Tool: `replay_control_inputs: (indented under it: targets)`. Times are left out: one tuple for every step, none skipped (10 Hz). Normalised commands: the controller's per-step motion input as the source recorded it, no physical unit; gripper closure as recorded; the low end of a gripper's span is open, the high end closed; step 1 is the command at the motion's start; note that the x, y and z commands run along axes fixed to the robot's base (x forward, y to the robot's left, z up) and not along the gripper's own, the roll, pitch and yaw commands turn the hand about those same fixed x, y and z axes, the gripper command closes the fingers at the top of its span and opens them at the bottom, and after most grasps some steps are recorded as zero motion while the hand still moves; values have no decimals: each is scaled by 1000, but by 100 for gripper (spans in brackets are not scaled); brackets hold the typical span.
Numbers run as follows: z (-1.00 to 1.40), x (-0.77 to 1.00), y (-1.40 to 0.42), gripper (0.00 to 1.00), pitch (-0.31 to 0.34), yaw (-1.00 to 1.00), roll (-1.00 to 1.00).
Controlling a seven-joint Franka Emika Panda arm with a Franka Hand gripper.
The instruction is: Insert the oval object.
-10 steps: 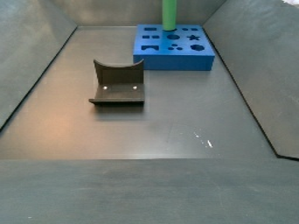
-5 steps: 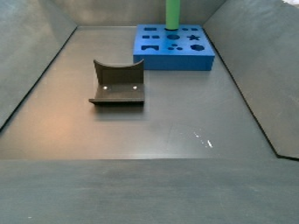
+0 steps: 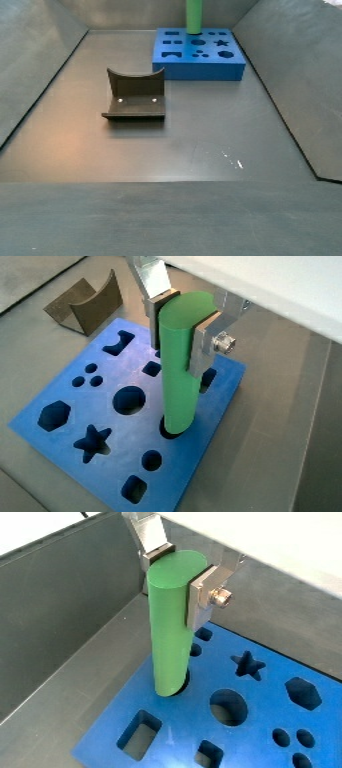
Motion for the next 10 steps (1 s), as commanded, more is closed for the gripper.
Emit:
replay_control_inputs:
  targets:
    - [-214,-49,63,100,0,-91,-7]
    - [-111,-154,0,100,0,-66,0]
    - [-100,-214,0,100,0,-60,0]
    - [-109,-269,0,100,0,-51,0]
    - [-120,-251,0,100,0,-46,0]
    - [-63,-74,20,100,0,-17,26]
    - [-29,0,49,100,0,0,47]
    - [-63,0,11,100,0,0,60]
    - [-117,71,0,100,31,0,90]
    - [-171,137,0,100,61,0,123]
